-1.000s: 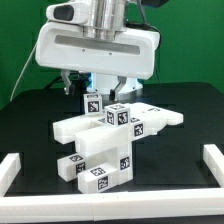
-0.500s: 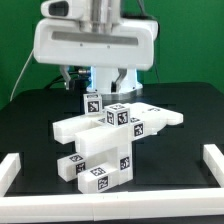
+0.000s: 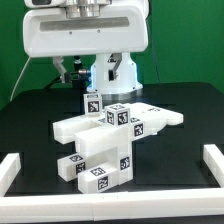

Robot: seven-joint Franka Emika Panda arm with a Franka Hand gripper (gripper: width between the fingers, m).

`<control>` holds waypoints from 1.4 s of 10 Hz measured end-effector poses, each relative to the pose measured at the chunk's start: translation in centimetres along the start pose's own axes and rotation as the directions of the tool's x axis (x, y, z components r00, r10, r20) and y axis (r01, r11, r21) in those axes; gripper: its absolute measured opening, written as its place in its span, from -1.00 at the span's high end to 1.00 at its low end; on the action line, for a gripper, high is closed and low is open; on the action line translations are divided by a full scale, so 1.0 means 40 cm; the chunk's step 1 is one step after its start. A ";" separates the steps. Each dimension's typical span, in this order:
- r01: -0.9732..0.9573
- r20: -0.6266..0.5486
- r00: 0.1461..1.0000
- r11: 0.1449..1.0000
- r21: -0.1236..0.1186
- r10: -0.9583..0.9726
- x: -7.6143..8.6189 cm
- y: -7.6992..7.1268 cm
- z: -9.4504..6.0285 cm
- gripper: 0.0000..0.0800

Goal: Assemble chair

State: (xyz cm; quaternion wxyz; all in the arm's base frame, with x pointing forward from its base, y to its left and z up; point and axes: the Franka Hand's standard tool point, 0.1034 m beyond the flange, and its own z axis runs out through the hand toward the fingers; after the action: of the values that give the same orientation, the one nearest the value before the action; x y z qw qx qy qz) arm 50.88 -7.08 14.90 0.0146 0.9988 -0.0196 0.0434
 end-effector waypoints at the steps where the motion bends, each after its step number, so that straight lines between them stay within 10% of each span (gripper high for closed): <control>1: 0.008 -0.010 1.000 1.000 -0.023 -0.008 0.001 0.015 0.014 -0.62; 14: 0.017 -0.012 1.000 0.999 -0.051 -0.018 0.004 -0.010 0.048 -0.62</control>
Offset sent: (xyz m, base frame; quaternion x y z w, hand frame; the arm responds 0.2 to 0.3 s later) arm 0.0064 0.0123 -0.0114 0.0204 0.0162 0.0211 0.9994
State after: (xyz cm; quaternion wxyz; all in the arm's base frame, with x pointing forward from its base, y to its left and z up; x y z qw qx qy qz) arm 51.21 -6.76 12.98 0.0407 0.9979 -0.0119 0.0488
